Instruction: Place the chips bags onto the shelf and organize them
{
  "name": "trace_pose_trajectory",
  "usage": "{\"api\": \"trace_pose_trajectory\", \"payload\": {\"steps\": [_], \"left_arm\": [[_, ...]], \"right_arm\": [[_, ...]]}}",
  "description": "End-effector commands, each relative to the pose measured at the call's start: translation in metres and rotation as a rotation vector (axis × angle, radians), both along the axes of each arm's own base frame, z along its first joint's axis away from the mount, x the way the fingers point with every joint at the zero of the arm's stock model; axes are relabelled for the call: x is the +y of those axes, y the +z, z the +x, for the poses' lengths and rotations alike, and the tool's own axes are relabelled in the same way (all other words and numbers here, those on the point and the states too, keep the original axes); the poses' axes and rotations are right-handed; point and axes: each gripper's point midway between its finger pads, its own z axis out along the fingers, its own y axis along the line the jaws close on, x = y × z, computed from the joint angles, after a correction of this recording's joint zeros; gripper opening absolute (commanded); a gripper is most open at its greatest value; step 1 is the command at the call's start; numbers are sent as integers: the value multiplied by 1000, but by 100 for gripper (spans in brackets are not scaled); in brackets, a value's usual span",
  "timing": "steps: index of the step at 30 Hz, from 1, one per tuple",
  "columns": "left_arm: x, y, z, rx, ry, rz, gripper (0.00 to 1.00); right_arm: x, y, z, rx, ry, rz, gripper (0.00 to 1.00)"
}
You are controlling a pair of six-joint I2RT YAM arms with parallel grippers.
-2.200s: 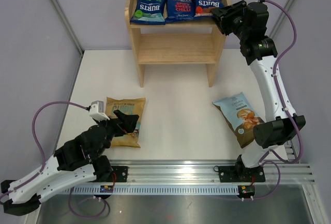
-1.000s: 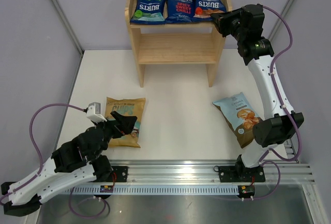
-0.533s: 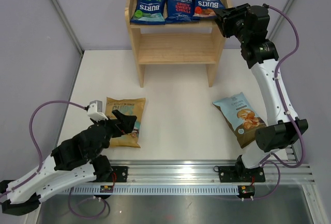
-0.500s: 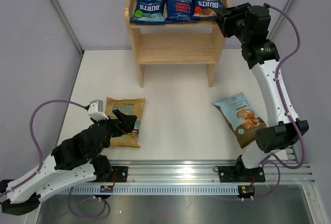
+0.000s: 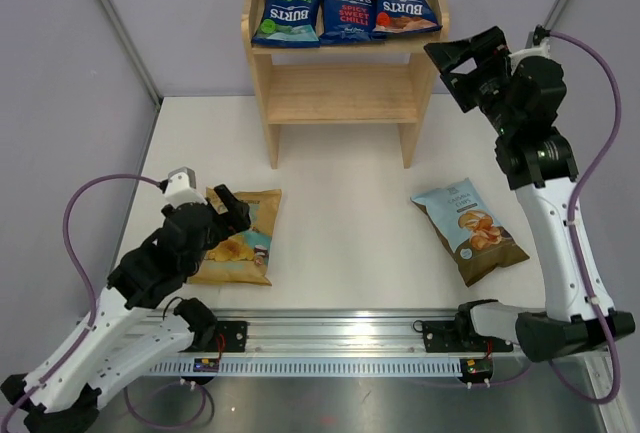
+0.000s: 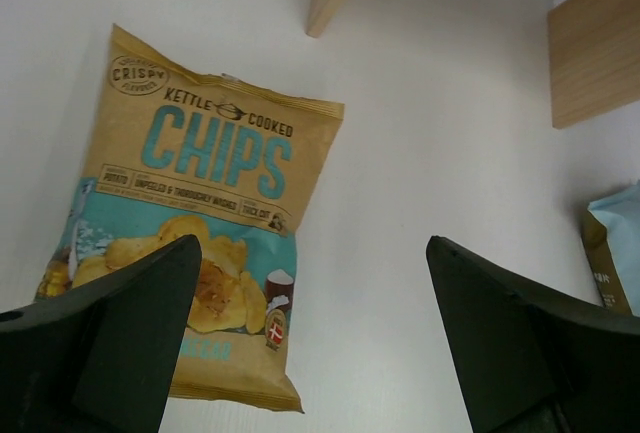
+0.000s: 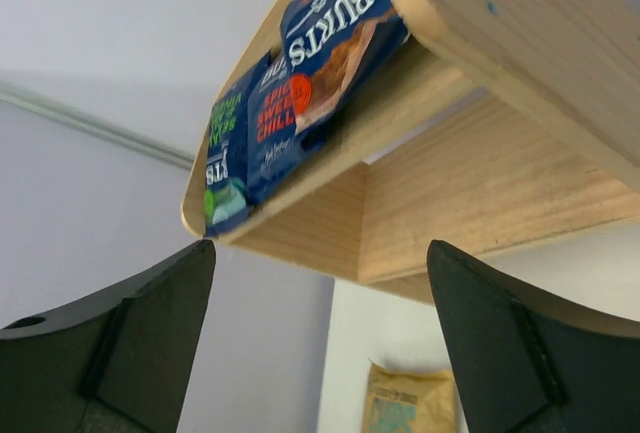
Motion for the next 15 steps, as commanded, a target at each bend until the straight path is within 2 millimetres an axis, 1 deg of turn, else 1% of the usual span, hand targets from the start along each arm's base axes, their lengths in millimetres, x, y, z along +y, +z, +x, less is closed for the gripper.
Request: {"api": "trace_pose_trajectory", "payload": {"steps": [1, 2, 3, 4, 5, 6, 7, 8, 9, 10, 11, 12, 13, 14, 15], "left_arm": [[-4, 12, 8, 0, -69, -15, 99], [8, 10, 14, 7, -30, -3, 99], [8, 7, 16, 15, -36, -14, 99], [12, 3, 19, 25, -24, -13, 99], [28, 1, 27, 26, 35, -11, 99], [28, -9, 28, 54, 22, -29, 99], [33, -14, 31, 68, 38, -40, 99], [52, -20, 37, 81, 104, -49, 99], [52, -26, 41, 100, 89, -76, 99], [59, -38, 43, 129, 113, -82, 99], [79, -45, 45, 145, 184, -85, 99], [88, -53, 48, 170, 218, -82, 99], [96, -64, 47, 195, 250, -82, 99], [109, -68, 47, 201, 300, -84, 99], [115, -74, 47, 223, 324, -88, 99]], "right_arm": [[9, 4, -39, -136, 128, -185, 100], [11, 6, -55, -164, 158, -207, 99], [20, -12, -63, -158, 233, -258, 99], [22, -13, -78, -173, 262, -276, 99], [26, -35, -85, -128, 310, -303, 99], [28, -44, -93, -115, 336, -309, 100], [30, -53, -101, -108, 362, -311, 99], [31, -52, -118, -134, 386, -310, 99], [38, -75, -127, -111, 455, -308, 100], [41, -82, -137, -118, 492, -308, 99], [42, -95, -151, -118, 519, -308, 99], [43, -101, -160, -113, 541, -301, 99], [44, -107, -168, -110, 553, -299, 99], [42, -118, -181, -99, 559, -301, 99], [41, -123, -187, -99, 566, -307, 99]]}}
